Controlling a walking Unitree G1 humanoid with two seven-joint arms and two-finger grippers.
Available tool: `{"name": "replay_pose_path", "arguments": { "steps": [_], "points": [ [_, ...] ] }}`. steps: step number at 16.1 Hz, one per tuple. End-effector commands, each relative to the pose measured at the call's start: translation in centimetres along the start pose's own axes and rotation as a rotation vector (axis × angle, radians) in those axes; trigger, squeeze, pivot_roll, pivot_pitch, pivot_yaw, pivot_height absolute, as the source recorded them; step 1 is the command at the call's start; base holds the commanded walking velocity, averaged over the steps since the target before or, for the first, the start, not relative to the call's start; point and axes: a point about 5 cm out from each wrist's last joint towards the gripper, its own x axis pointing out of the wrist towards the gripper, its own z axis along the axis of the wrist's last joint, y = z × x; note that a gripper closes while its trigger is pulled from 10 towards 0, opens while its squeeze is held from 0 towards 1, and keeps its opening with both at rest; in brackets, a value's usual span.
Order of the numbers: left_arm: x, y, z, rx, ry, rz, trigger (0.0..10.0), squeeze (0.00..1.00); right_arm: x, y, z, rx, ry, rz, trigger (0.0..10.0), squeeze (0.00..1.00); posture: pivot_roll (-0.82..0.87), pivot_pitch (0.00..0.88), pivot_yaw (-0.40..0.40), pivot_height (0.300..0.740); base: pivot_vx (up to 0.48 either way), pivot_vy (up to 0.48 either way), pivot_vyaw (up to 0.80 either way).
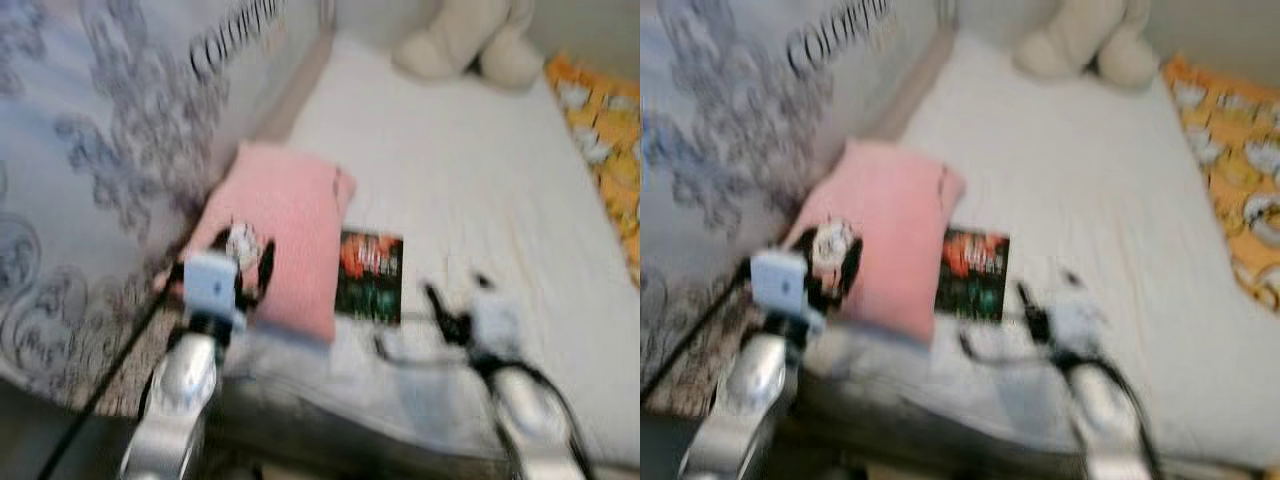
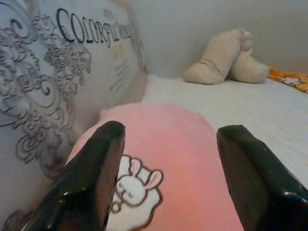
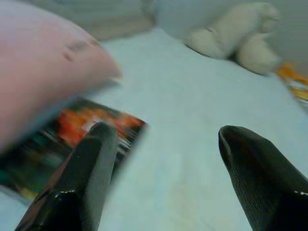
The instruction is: Clean up the room
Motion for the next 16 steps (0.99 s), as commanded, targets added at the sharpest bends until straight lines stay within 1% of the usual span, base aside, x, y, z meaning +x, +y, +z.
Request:
{"name": "replay_pose_path", "arguments": {
  "steps": [1,2,3,4,6,7,8,9,12,13,16],
  "points": [
    [-0.2,-0.3,-0.1,0.02,0.002,0.0,10.0,0.0,-0.2,-0.4,0.6,-0.002,-0.029,-0.012,10.0,0.0,0.08,0.0,-0.071,0.74,0.0,0.0,0.0],
    [-0.4,-0.3,-0.6,0.007,0.027,0.009,10.0,0.0,-0.2,-0.3,0.4,0.006,-0.018,-0.009,10.0,0.0,0.08,0.0,-0.071,0.74,0.0,0.0,0.0],
    [-1.2,0.1,-2.6,0.001,0.106,0.033,10.0,0.0,0.2,0.1,-0.2,0.032,0.003,0.003,10.0,0.0,0.08,0.0,-0.069,0.74,0.0,0.0,0.0],
    [-1.4,0.3,-2.9,-0.004,0.115,0.042,10.0,0.0,0.6,0.3,-0.3,0.038,0.007,0.011,10.0,0.0,0.08,0.0,-0.066,0.74,0.0,0.0,0.0],
    [-1.2,0.4,-2.8,0.019,0.131,0.038,10.0,0.0,1.2,0.8,-0.4,0.053,0.023,0.026,10.0,0.0,0.08,0.0,-0.065,0.74,0.0,0.0,0.0],
    [-0.9,0.4,-2.6,0.029,0.125,0.035,10.0,0.0,1.6,1.5,-0.3,0.053,0.016,0.052,10.0,0.0,0.08,0.0,-0.062,0.74,0.0,0.0,0.0],
    [-0.4,0.3,-2.5,0.036,0.119,0.005,10.0,0.0,2.1,2.3,-0.3,0.077,0.022,0.086,10.0,0.0,0.09,0.0,-0.058,0.74,0.0,0.0,0.0],
    [-0.5,0.2,-2.6,0.021,0.111,-0.008,10.0,0.0,2.4,2.3,-0.4,0.081,0.026,0.088,10.0,0.0,0.09,0.0,-0.057,0.74,0.0,0.0,0.0],
    [-0.7,-0.5,-2.9,0.019,0.108,-0.045,10.0,0.0,2.9,2.4,-0.5,0.086,0.031,0.09,10.0,0.0,0.08,0.0,-0.055,0.74,0.0,-0.48,0.0],
    [-0.8,-0.7,-2.9,0.011,0.111,-0.053,10.0,0.0,3.0,2.3,-0.7,0.117,0.044,0.078,10.0,0.0,0.08,0.0,-0.055,0.74,0.0,-0.48,0.0],
    [-0.6,-0.8,-2.8,0.004,0.111,-0.067,10.0,0.0,2.8,1.8,-1.4,0.291,0.081,0.044,10.0,0.0,0.08,0.0,-0.049,0.74,0.0,-0.48,0.0]
  ]
}}
